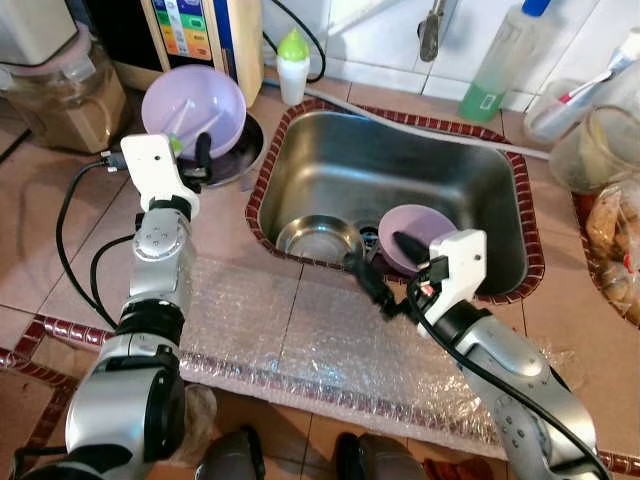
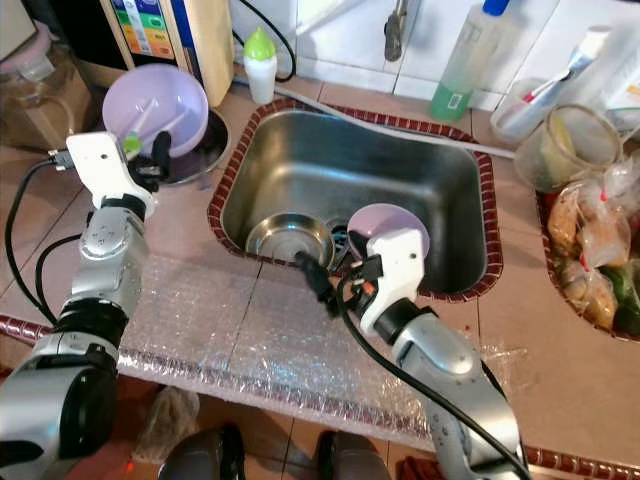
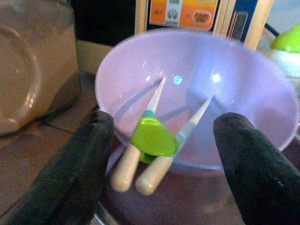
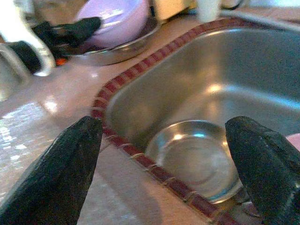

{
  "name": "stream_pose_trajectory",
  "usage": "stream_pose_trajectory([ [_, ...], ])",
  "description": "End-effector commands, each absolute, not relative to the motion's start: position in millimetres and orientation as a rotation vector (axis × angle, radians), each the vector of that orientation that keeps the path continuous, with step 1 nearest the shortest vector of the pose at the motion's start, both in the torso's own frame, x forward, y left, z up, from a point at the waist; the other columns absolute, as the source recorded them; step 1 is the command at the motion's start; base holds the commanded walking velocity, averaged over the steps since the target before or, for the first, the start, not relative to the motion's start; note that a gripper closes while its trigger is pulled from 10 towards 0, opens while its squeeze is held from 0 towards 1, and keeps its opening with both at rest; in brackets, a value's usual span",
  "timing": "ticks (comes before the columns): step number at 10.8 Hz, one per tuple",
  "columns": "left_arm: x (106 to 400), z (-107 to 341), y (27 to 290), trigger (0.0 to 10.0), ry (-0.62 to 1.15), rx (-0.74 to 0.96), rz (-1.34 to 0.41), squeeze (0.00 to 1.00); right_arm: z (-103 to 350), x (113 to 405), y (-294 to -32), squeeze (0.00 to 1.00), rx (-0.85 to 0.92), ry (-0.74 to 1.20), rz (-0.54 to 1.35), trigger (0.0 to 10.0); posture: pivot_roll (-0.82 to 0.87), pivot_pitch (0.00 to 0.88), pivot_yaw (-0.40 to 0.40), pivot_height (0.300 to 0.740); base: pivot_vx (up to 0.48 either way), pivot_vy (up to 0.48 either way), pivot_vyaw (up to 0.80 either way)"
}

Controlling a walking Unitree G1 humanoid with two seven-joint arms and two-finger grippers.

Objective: Kitchen organization

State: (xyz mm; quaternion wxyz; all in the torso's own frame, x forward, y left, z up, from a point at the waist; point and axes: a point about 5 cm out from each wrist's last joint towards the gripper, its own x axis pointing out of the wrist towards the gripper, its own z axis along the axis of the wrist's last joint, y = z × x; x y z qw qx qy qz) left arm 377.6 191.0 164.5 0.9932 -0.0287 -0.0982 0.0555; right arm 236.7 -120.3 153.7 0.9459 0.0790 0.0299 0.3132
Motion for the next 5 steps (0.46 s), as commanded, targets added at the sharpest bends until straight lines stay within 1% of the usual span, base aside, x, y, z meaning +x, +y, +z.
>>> stream_pose_trajectory([
  [1, 379, 165, 192, 0.0, -0.195, -0.066, 0.112, 0.00, 164, 233, -116, 0.00, 0.177, 0.030, 0.701, 10.0, -0.24, 0.193, -0.039, 0.740, 0.000, 0.000, 0.00],
  [3, 380, 167, 195, 0.0, -0.206, -0.074, 0.112, 0.00, 171, 234, -114, 0.00, 0.212, -0.009, 0.724, 10.0, -0.24, 0.181, -0.038, 0.740, 0.000, 0.000, 0.00],
  [5, 382, 172, 195, 0.0, -0.224, -0.076, 0.109, 0.00, 186, 238, -108, 0.00, 0.288, -0.058, 0.761, 10.0, -0.23, 0.173, -0.036, 0.740, 0.000, 0.000, 0.00],
])
